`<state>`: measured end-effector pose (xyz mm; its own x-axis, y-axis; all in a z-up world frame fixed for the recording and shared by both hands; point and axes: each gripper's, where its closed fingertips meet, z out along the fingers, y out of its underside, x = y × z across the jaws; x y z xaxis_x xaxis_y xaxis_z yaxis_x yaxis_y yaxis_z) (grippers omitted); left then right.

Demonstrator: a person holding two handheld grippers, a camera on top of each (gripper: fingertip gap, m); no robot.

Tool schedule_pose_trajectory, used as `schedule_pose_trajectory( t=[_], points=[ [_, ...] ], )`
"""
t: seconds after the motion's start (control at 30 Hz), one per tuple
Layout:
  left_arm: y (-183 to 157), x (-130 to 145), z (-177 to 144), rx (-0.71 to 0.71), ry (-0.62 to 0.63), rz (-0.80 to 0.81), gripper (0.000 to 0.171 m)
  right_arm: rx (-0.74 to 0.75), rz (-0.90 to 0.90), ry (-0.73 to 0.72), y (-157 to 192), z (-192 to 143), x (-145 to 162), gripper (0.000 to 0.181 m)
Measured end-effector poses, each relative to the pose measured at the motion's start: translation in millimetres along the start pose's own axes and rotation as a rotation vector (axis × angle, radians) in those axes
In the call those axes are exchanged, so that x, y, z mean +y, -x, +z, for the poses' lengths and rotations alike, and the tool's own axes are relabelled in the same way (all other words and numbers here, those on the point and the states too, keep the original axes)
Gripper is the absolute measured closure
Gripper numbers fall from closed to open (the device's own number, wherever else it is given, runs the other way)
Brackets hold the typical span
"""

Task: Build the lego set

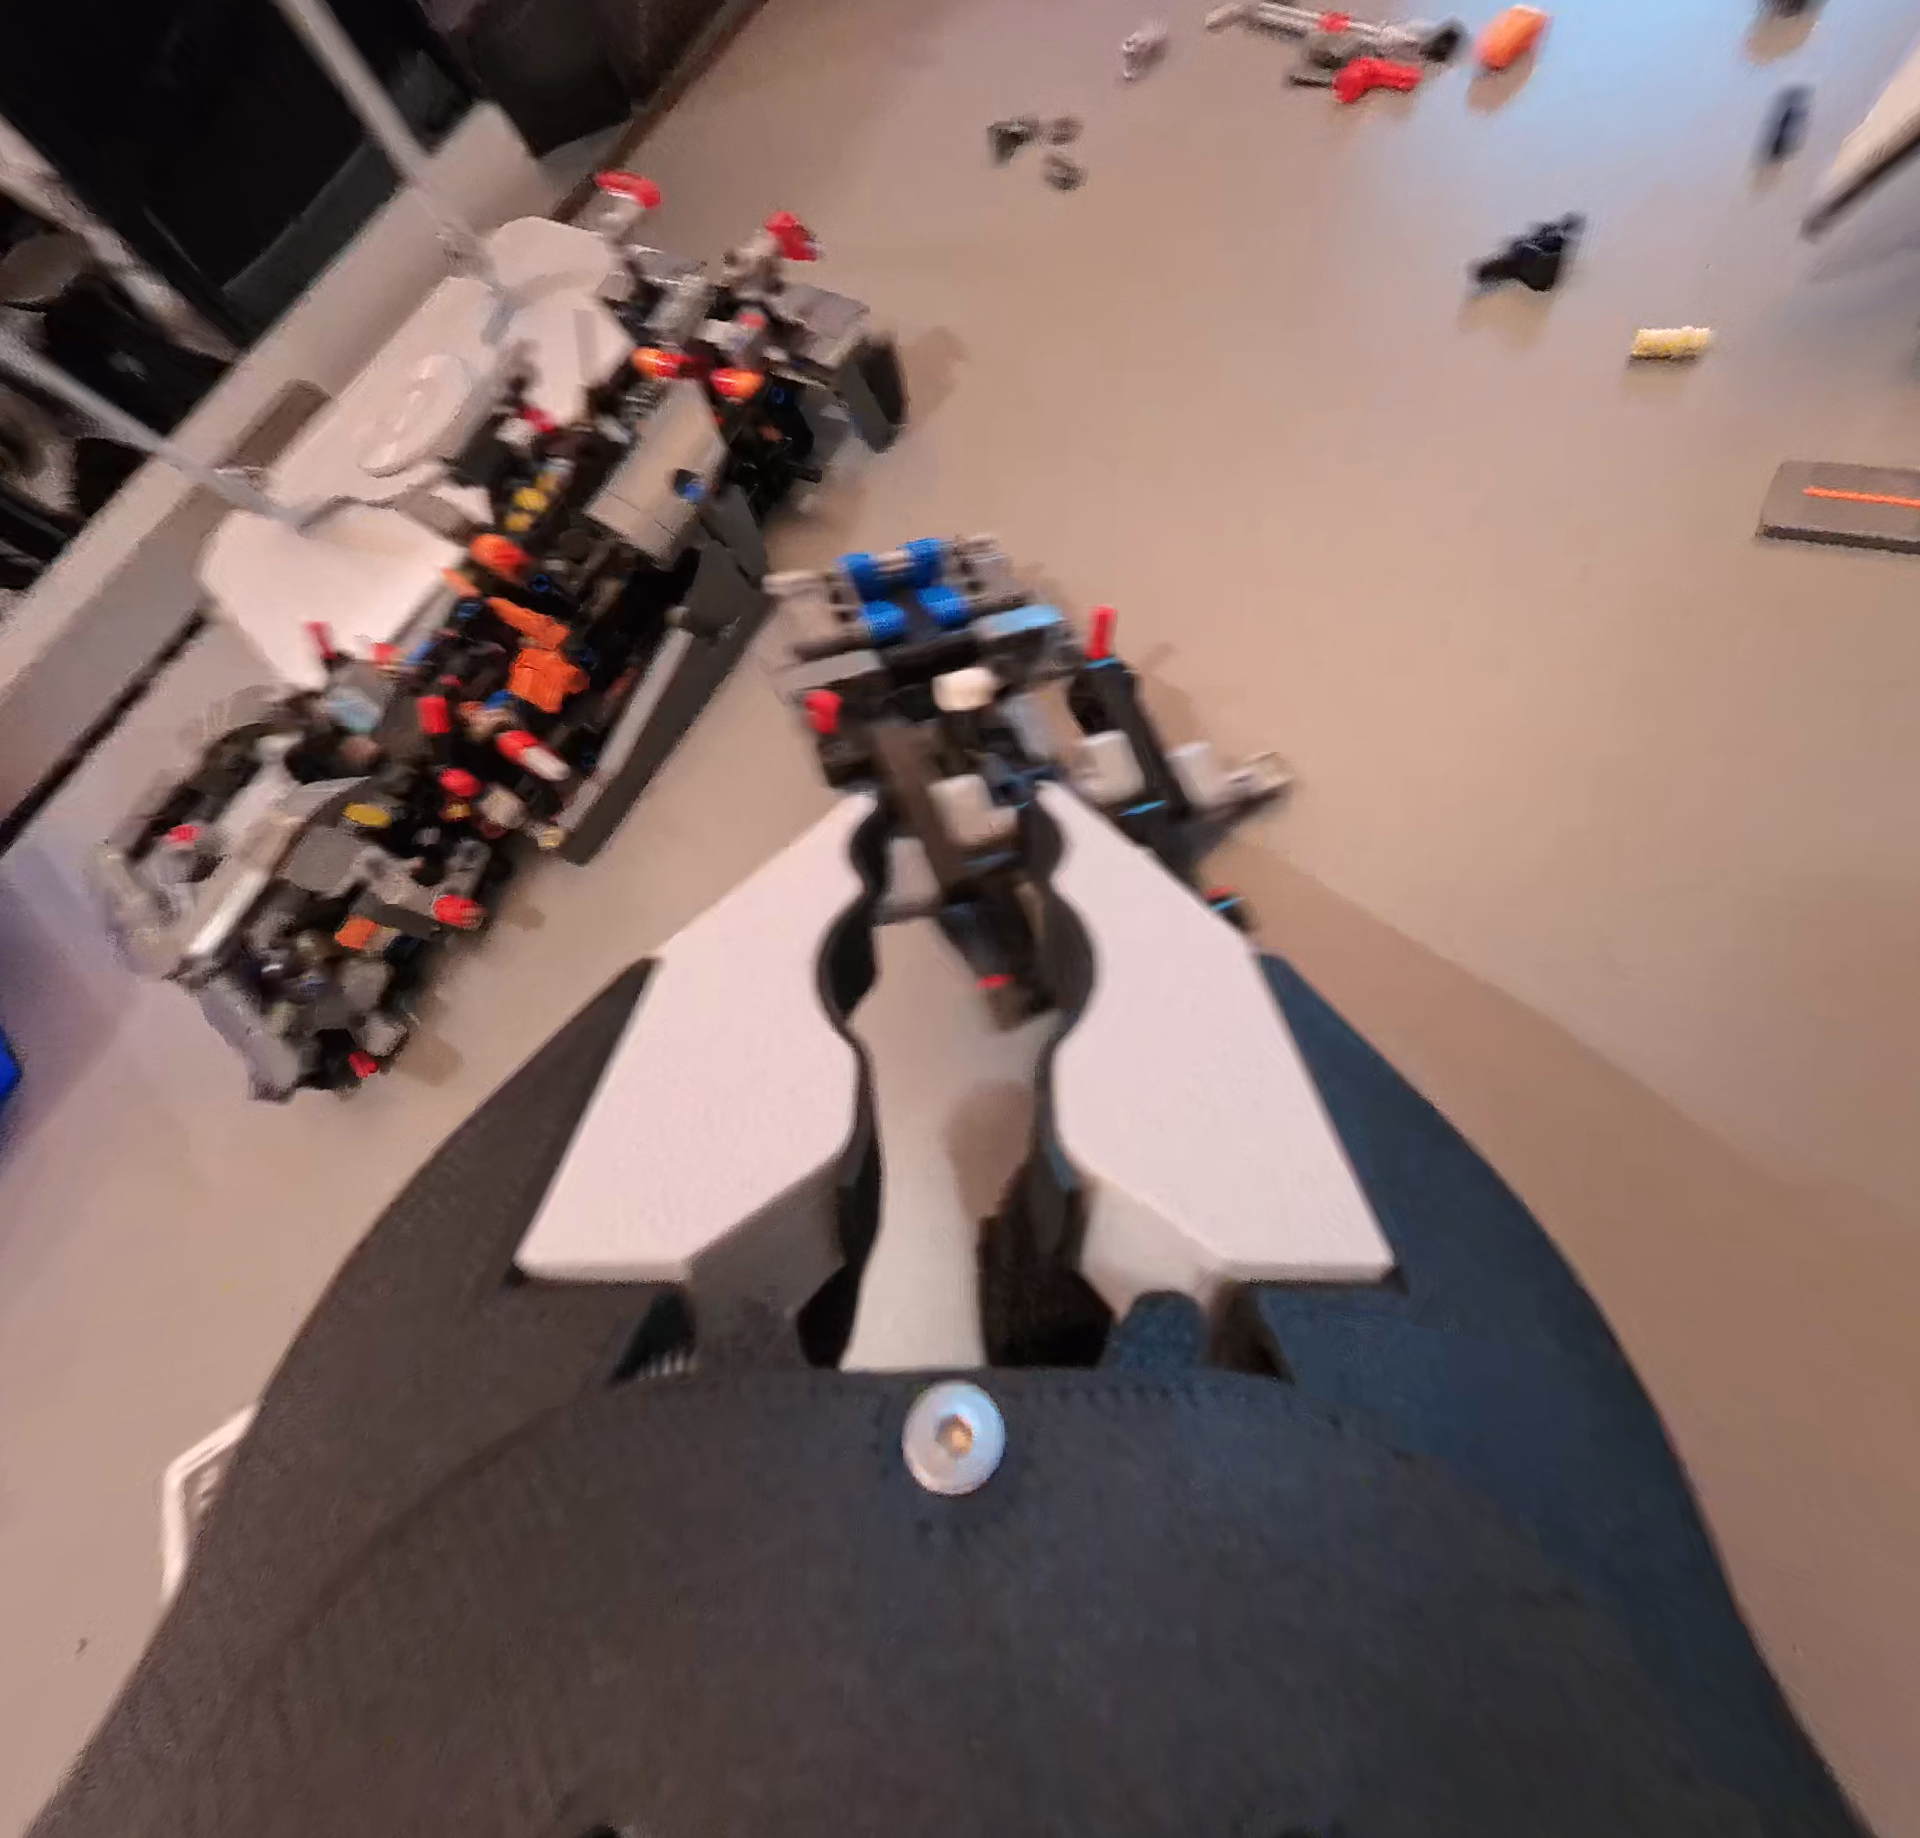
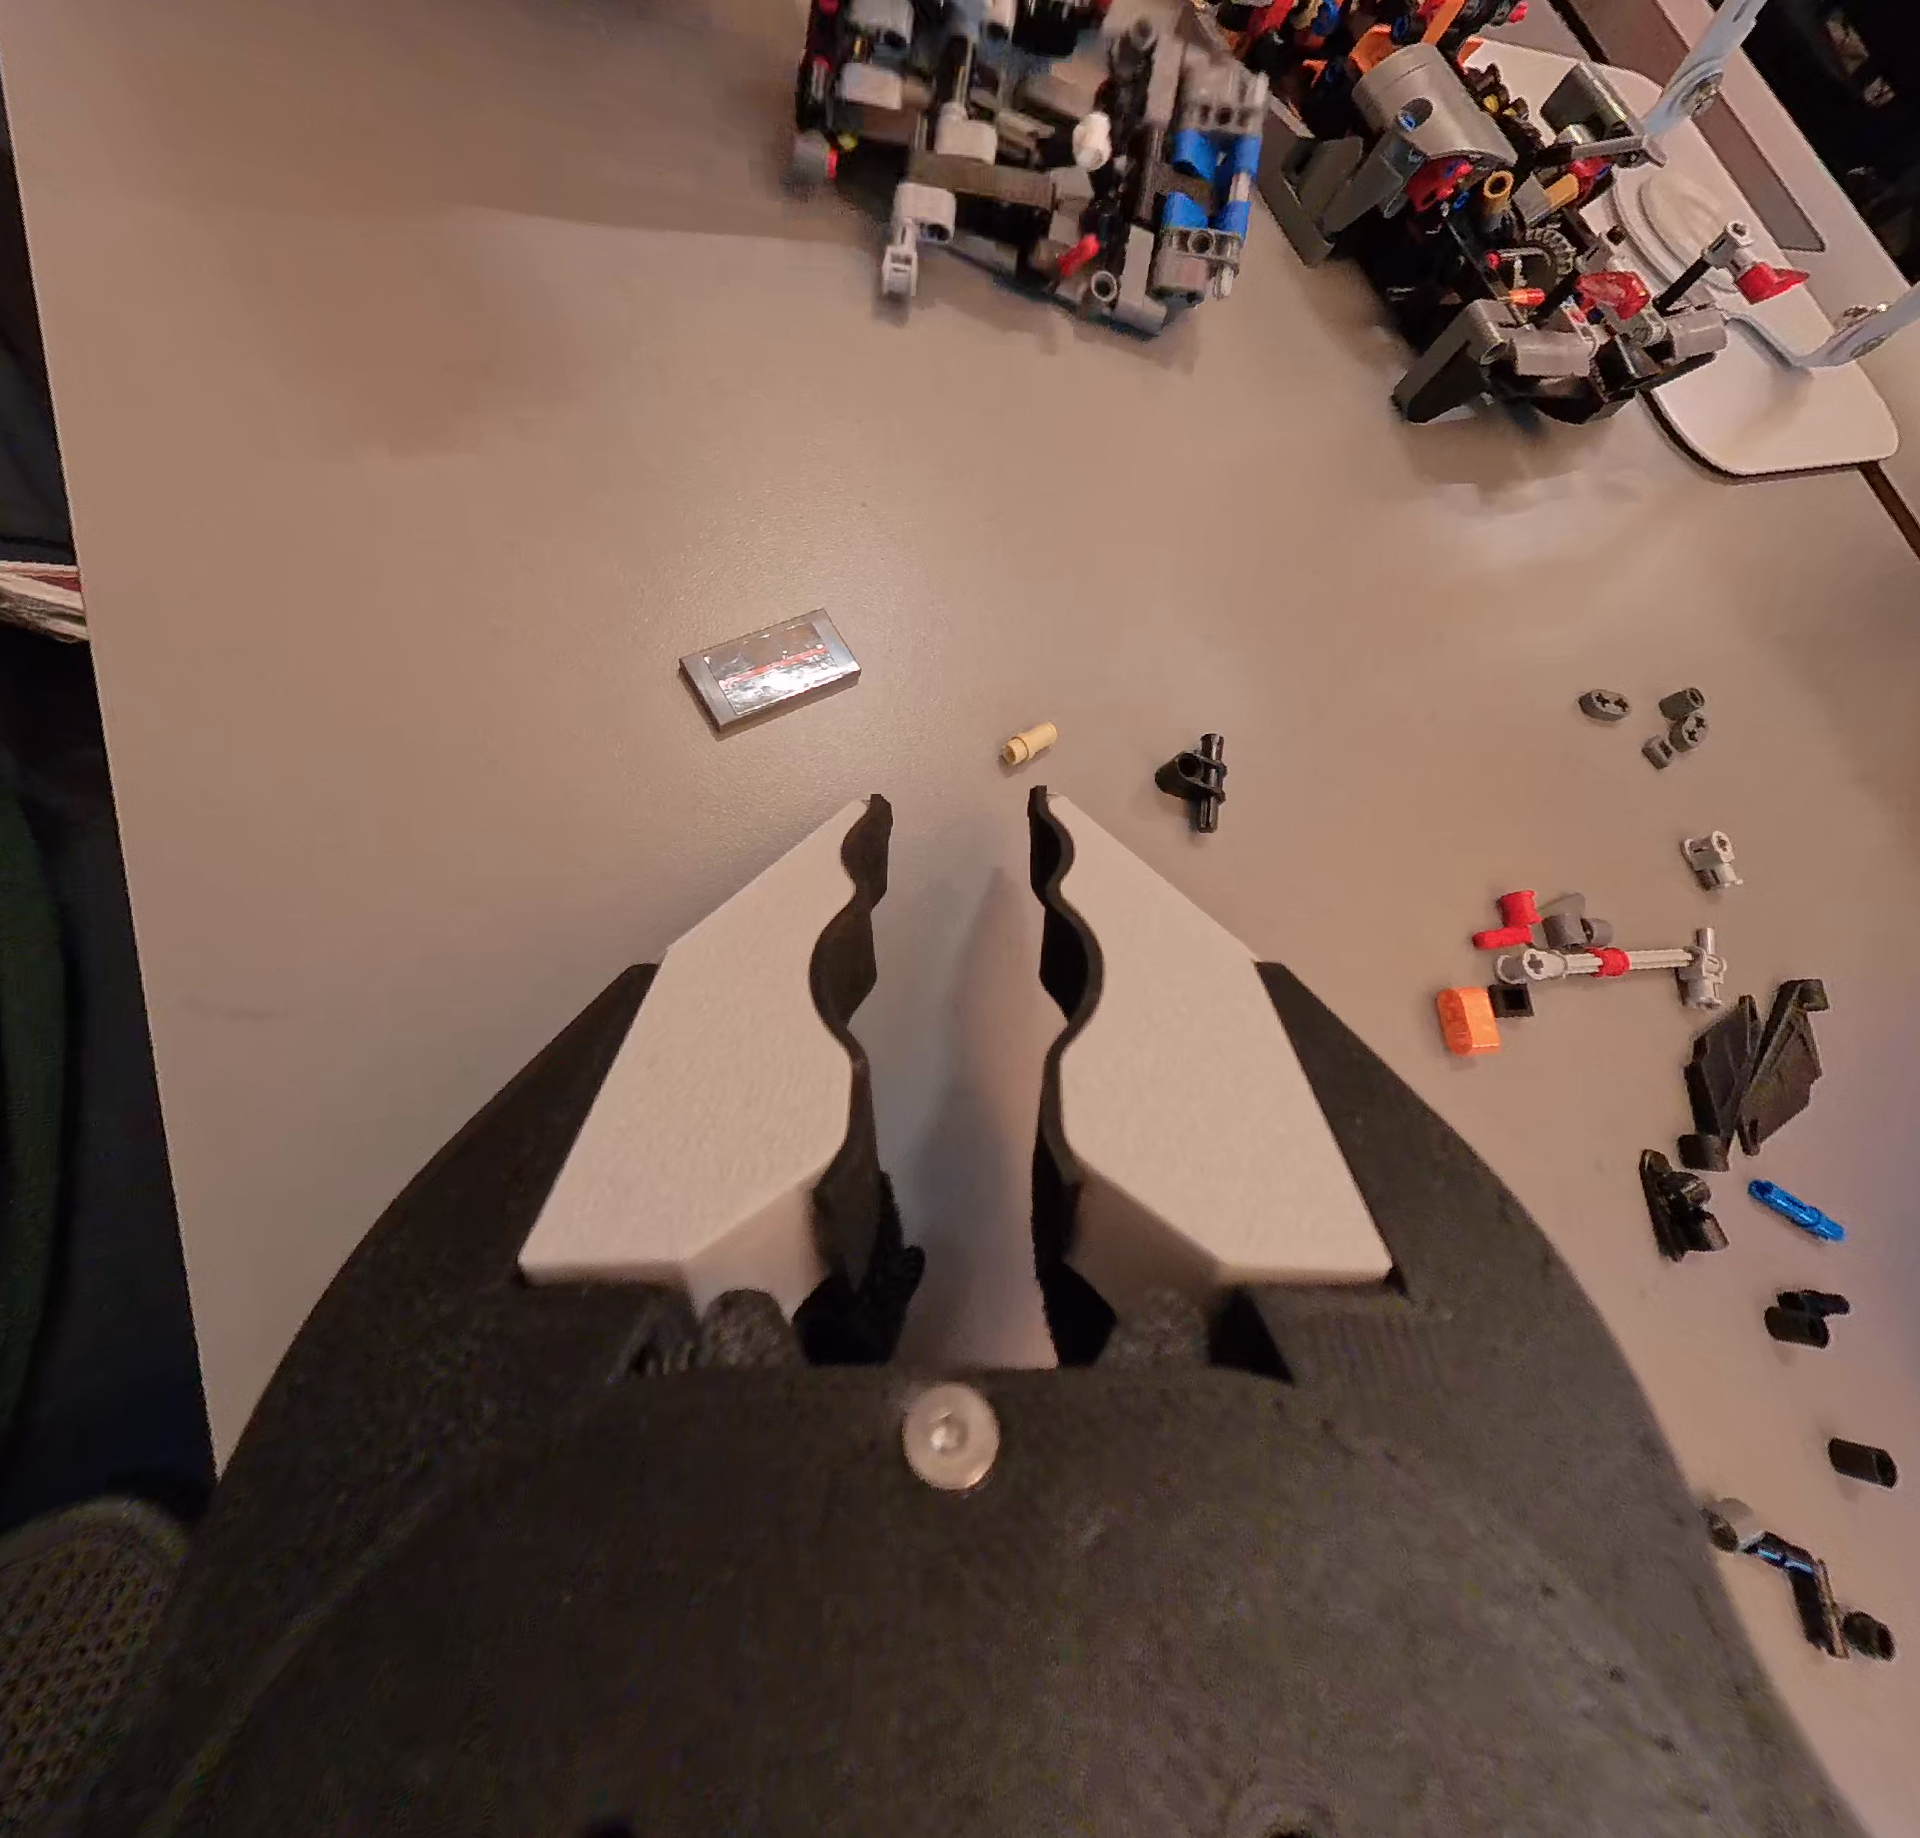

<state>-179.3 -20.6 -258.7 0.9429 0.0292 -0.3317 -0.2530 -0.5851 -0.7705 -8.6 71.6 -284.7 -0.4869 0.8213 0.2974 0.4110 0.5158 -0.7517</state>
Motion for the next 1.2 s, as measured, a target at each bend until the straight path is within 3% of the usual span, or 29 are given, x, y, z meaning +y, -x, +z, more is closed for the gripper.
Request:
schedule_pose_trajectory(
  t=[0.07,0.13,0.4,0.73,0.97,1.2],
  points=[
    [2.2,-7.3,-3.7,-0.001,-0.054,-0.016,0.154,-0.001,0.001,-0.001,0.1,-0.2,-0.1,0.156],
    [-3.6,-11.7,-5.3,0.05,-0.083,-0.036,0.144,-0.001,0.0,-0.002,0.2,-0.2,-0.2,0.156],
    [3.9,7.5,-7.6,0.008,0.034,-0.093,0.133,-0.001,0.0,0.0,0.2,0.1,0.2,0.156],
    [3.5,17.0,6.1,0.065,0.101,-0.253,0.149,0.001,0.002,-0.001,-0.4,0.1,0.1,0.156],
    [3.2,19.5,8.5,0.069,0.108,-0.211,0.165,0.0,0.0,-0.002,-0.1,0.1,0.1,0.156],
    [8.3,16.8,9.7,0.051,0.097,-0.23,0.152,-0.001,0.001,-0.002,-0.2,0.3,0.0,0.156]
  ],
)
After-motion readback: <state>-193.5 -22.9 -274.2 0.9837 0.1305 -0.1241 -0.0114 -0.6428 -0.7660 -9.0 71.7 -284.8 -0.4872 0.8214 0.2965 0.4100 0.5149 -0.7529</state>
